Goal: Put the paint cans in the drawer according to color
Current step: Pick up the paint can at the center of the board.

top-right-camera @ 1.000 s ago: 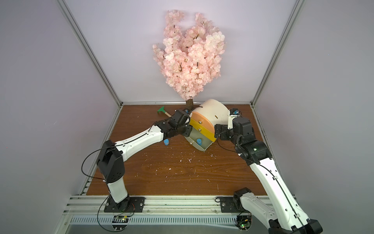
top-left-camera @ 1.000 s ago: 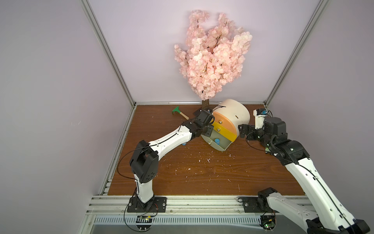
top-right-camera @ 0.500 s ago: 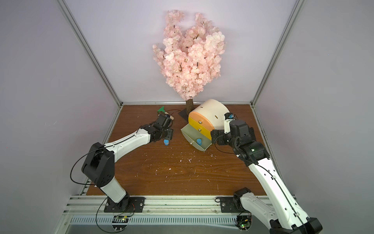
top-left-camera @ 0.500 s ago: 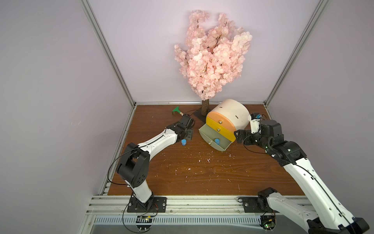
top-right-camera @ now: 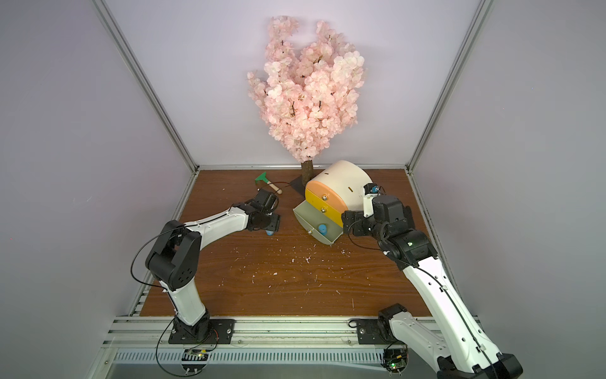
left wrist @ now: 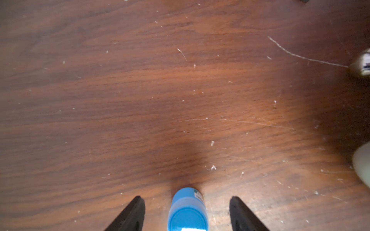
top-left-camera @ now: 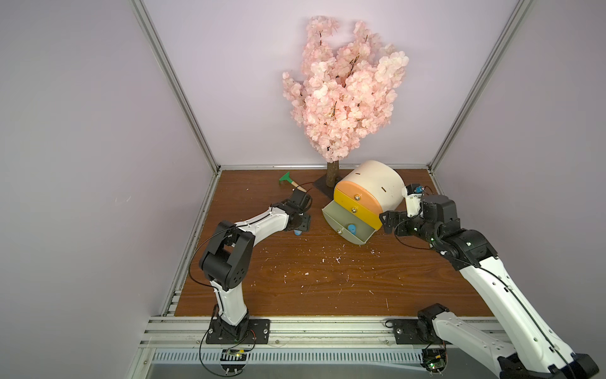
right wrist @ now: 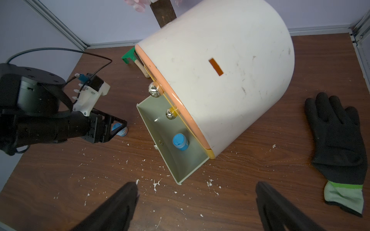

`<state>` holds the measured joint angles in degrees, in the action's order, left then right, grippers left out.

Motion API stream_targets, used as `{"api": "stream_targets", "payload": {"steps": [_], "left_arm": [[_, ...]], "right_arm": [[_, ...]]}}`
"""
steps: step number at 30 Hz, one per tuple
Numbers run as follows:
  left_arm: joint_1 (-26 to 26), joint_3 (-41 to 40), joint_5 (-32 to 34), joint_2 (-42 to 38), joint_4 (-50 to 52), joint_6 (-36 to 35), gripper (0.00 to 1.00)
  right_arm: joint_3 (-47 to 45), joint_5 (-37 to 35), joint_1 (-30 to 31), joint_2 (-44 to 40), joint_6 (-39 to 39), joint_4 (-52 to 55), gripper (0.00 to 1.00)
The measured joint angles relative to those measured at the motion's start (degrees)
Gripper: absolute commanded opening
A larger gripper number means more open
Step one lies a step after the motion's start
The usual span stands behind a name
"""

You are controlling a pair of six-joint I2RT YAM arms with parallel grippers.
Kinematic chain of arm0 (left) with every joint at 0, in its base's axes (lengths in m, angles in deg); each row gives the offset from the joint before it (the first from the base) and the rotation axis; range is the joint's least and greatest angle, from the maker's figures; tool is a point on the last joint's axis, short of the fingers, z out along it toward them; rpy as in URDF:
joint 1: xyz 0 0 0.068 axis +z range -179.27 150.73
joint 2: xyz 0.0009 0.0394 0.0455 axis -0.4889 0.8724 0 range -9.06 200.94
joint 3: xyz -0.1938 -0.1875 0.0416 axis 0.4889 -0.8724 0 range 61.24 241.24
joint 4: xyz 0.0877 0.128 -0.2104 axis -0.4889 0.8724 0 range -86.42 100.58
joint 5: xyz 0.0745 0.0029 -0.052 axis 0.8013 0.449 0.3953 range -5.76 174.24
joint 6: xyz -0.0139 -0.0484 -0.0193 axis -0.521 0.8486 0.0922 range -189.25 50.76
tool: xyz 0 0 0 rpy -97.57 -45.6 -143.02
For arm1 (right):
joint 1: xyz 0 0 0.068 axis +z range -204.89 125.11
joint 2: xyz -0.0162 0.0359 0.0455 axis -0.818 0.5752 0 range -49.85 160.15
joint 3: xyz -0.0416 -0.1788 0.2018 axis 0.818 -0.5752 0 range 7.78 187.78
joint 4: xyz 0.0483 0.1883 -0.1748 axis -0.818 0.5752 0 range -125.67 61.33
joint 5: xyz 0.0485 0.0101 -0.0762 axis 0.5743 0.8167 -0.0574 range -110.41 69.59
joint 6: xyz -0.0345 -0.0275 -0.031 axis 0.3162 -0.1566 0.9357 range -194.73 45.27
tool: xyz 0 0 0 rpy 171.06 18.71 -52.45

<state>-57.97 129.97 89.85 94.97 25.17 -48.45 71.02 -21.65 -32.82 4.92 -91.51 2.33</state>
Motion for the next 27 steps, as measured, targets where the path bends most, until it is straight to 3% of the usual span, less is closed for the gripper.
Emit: {"api": "stream_targets", "payload": {"steps": [12,19,27], "left_arm": [[0.0,-3.5,-0.5,0.0,-0.9,2.3,0.57],[0.0,-4.5,-0.5,0.0,-1.3,2.9,0.42],[0.0,-4.5,0.1,-0.9,-1.2,2.5,0.33]], "right_arm": [[0.0,0.0,0.0,0.0,-0.2,0.0,0.98],[-0.1,0.0,0.0,0.0,-0.2,-0.1,0.98],[-0.1,0.0,0.1,0.0,-0.2,-0.1,0.98]]}}
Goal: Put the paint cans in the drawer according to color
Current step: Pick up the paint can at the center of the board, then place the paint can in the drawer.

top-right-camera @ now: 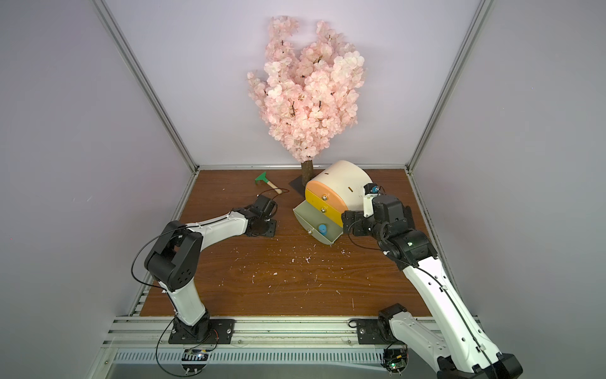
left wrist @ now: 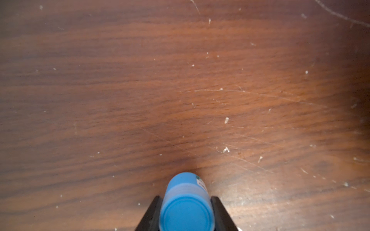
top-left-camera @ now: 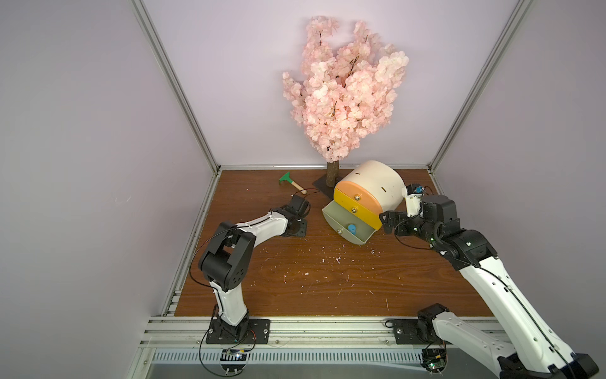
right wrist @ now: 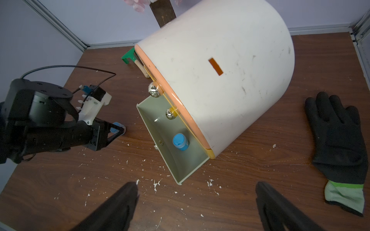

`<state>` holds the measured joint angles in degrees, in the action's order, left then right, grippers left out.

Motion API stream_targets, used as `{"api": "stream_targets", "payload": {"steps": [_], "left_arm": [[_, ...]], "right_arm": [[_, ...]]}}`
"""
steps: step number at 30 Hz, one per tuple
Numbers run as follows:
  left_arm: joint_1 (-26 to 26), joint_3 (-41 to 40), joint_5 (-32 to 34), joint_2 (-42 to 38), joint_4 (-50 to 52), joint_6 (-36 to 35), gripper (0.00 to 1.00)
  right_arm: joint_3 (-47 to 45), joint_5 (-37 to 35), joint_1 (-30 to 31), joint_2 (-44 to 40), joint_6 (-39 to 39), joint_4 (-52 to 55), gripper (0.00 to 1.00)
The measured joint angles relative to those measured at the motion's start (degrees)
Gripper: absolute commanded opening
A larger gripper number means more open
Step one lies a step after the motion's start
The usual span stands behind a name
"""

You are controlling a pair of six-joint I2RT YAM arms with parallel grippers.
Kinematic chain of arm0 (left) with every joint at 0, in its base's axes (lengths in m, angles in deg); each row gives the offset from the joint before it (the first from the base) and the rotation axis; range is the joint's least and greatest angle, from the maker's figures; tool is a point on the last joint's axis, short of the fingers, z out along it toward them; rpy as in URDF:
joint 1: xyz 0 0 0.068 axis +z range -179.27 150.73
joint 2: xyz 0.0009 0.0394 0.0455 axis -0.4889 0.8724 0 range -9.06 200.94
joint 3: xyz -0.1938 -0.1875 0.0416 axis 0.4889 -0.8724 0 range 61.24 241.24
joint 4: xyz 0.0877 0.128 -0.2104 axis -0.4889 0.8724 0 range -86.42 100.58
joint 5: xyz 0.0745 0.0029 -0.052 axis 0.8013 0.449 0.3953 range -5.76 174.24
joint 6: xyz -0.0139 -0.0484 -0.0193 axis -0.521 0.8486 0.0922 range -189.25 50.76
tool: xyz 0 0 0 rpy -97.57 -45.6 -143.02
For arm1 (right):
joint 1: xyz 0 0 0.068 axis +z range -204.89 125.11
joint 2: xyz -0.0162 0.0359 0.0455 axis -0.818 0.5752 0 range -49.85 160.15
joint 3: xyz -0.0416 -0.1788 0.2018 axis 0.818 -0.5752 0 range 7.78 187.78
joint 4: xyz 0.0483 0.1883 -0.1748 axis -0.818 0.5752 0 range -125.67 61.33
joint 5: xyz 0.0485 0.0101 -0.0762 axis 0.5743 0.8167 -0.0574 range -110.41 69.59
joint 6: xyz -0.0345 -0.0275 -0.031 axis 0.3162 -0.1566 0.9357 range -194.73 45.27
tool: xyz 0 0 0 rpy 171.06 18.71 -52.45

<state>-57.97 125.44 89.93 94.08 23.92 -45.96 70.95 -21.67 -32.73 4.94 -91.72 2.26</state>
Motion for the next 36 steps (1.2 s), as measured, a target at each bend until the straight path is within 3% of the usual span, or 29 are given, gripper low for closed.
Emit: {"api": "stream_targets", "payload": {"steps": [8,14,25,36], "left_arm": [[0.0,0.7,-0.7,-4.9,1.2,-1.7,0.28],[-1.2,6.2,-3.7,-8.3,2.5,-3.0,0.27],[-11.3,18.9,-5.4,-6.5,2.4,-4.5,0.24],[-19.4,21.1,-3.7,0.1,1.3,-4.4,0.22]], "right_arm": [[-0.2,0.0,0.0,0.0,0.0,0.0,0.98],[-0.3,0.0,0.0,0.0,0.0,0.0,0.98],[-0.7,-0.2,0.0,0.1,0.0,-0.3,0.98],[-0.7,-0.5,0.2,0.1,0.0,-0.3,0.98]]}}
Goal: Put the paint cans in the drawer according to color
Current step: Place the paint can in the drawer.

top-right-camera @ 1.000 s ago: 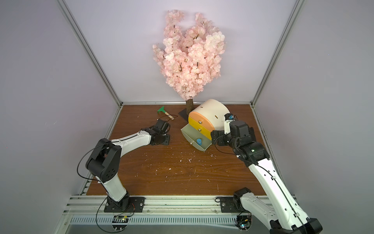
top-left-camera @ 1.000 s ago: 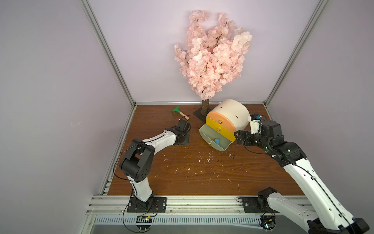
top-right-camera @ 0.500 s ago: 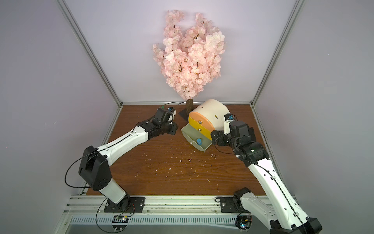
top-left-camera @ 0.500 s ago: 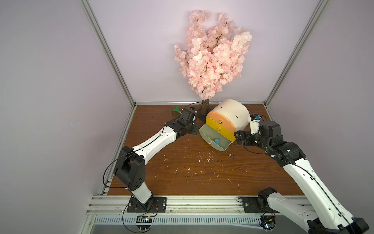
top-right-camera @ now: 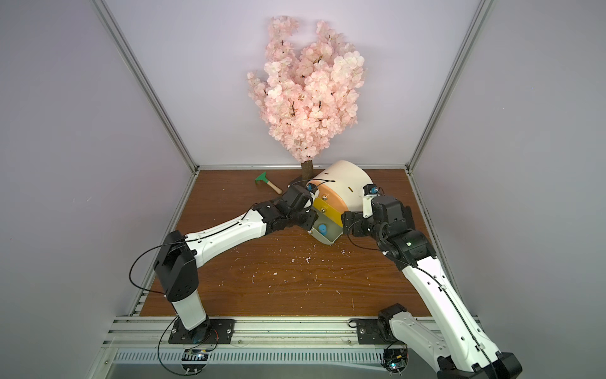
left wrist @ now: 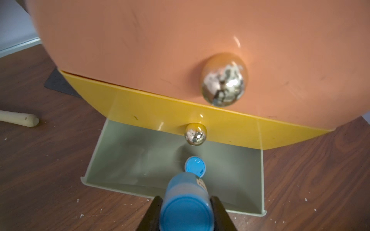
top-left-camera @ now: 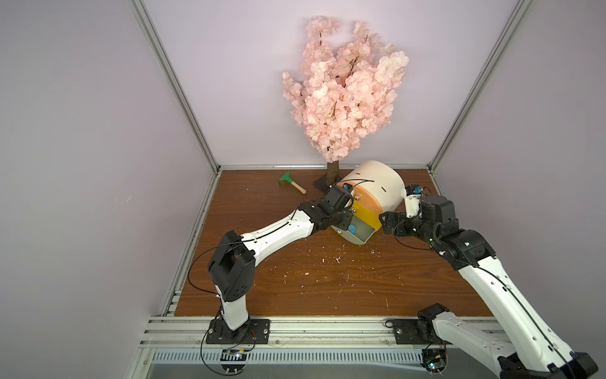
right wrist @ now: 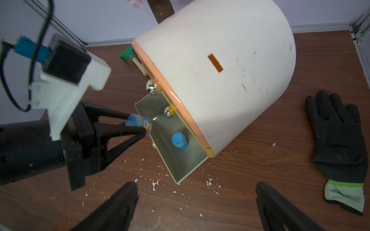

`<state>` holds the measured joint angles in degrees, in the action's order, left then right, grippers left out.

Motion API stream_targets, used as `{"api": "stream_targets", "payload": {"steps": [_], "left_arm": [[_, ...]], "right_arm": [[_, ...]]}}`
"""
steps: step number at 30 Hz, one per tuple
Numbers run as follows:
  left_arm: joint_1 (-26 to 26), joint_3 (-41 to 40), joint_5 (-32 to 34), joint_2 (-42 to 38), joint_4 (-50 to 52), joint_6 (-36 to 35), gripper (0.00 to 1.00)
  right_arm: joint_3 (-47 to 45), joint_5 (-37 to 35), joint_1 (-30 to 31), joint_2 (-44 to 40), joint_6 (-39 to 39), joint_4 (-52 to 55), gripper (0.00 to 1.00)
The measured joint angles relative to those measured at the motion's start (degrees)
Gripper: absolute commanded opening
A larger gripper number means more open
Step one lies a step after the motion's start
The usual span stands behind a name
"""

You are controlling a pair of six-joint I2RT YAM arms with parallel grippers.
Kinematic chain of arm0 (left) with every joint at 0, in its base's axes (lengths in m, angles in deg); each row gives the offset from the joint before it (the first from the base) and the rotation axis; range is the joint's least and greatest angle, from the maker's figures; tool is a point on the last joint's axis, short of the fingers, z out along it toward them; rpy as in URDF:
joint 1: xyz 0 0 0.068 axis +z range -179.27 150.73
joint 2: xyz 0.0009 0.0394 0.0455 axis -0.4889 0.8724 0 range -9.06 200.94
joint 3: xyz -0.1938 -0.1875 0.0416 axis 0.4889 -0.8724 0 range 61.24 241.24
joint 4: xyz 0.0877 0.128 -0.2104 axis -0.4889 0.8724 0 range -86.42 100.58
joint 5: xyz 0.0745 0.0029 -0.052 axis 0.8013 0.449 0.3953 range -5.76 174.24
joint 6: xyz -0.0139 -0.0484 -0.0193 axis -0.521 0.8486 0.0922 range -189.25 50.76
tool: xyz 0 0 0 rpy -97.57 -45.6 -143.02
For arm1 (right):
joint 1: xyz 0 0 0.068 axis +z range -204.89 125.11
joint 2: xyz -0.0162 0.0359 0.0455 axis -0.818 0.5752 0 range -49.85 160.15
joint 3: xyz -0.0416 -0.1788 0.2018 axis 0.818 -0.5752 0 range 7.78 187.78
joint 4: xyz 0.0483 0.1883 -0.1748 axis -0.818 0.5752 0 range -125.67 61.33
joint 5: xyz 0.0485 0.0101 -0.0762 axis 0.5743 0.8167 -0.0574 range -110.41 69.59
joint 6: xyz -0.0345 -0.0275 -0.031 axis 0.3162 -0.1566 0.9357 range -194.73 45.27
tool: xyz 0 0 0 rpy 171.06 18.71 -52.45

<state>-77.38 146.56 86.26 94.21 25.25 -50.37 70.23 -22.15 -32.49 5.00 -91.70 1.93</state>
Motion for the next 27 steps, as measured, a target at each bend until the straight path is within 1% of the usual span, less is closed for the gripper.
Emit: {"api": "stream_targets", "payload": {"steps": [21,27], "left_arm": [[-1.5,-3.6,2.2,5.9,-7.0,0.2,0.27],[-1.5,-3.7,2.3,7.3,-8.9,-0.1,0.31]], "right_arm": [[0.3,-1.0,0.0,-0.1,0.0,0.4,0.98],[1.0,-1.0,0.0,-0.1,0.0,0.4,0.98]]}}
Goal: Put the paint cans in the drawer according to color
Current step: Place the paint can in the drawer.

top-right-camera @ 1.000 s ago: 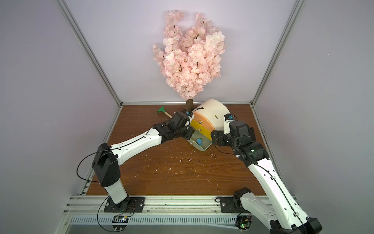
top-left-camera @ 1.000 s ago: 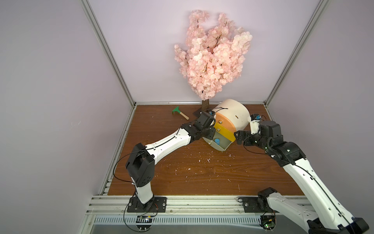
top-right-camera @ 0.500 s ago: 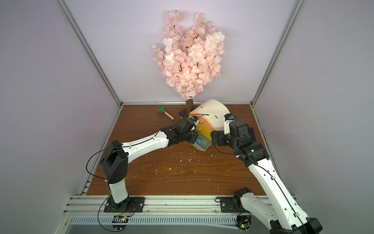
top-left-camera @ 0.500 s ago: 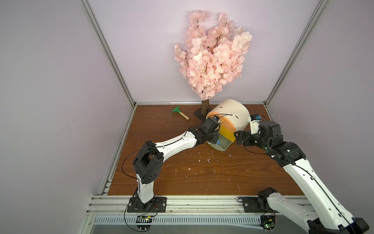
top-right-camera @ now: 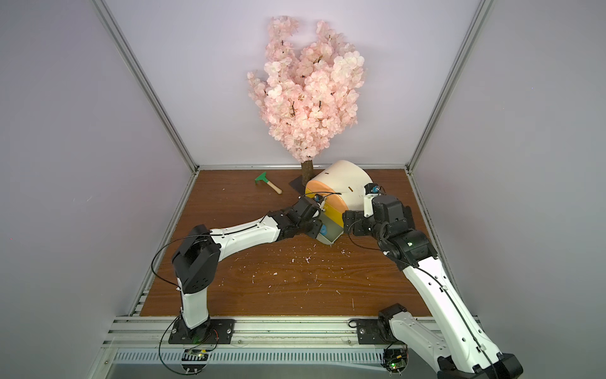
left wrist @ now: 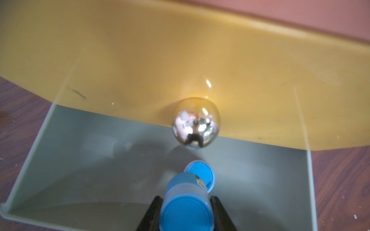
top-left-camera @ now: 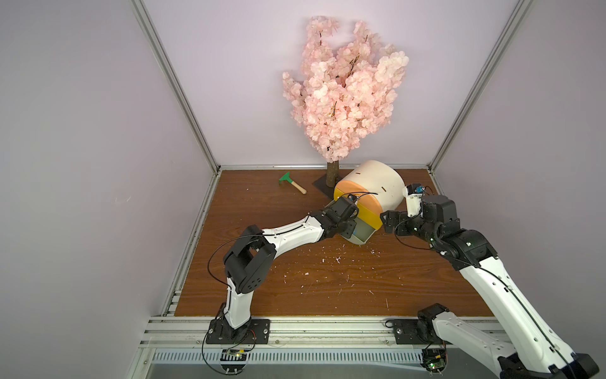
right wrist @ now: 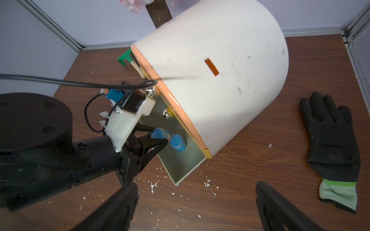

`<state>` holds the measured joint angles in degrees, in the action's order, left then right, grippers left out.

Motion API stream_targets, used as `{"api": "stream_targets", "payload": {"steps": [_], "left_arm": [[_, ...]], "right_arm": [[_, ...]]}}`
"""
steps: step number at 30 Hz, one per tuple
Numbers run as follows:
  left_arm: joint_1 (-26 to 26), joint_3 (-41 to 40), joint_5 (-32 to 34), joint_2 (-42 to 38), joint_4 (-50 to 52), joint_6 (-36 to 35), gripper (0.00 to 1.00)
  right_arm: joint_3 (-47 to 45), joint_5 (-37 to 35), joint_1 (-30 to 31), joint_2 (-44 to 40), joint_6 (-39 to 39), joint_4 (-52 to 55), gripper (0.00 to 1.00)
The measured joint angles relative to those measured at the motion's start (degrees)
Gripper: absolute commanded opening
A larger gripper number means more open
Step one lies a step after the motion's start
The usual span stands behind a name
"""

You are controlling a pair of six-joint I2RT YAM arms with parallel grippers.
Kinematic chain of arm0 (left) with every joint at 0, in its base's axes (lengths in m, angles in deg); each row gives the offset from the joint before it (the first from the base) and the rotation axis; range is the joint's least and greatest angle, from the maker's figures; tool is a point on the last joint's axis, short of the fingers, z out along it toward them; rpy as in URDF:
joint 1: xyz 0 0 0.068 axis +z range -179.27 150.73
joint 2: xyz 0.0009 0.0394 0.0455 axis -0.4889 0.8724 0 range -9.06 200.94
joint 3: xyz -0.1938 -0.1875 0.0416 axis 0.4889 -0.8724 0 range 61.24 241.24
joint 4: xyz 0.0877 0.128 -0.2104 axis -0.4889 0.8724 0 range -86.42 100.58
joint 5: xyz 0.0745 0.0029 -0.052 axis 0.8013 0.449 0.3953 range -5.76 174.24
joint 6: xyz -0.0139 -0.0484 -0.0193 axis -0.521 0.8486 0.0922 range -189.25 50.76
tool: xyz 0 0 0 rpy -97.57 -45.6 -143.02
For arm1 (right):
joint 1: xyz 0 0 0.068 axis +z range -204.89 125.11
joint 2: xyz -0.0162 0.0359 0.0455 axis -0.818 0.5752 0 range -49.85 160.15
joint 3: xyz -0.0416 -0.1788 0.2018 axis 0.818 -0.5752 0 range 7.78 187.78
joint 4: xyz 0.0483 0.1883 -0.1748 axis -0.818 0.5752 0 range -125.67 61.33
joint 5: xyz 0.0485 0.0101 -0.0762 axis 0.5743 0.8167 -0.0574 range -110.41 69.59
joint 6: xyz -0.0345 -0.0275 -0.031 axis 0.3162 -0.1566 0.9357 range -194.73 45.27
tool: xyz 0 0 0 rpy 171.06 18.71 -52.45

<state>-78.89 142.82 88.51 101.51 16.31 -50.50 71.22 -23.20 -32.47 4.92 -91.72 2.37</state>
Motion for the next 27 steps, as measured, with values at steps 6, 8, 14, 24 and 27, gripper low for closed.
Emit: {"api": "stream_targets", "payload": {"steps": [6,8,14,24,27], "left_arm": [[0.0,0.0,0.1,0.5,-1.2,-0.1,0.41],[-0.1,0.0,0.2,0.5,-1.3,-0.2,0.44],[-0.1,0.0,0.6,0.5,-1.4,-0.2,0.45],[-0.2,-4.3,2.5,-6.5,-4.9,0.4,0.46],[-0.2,-7.7,4.0,-11.5,-7.8,1.9,0.45]], "right_arm": [[0.3,0.0,0.0,0.0,0.0,0.0,0.98],[0.3,0.0,0.0,0.0,0.0,0.0,0.98],[0.3,0.0,0.0,0.0,0.0,0.0,0.98],[0.3,0.1,0.0,0.1,-0.2,-0.2,0.98],[0.7,0.0,0.0,0.8,-0.4,-0.5,0.98]]}}
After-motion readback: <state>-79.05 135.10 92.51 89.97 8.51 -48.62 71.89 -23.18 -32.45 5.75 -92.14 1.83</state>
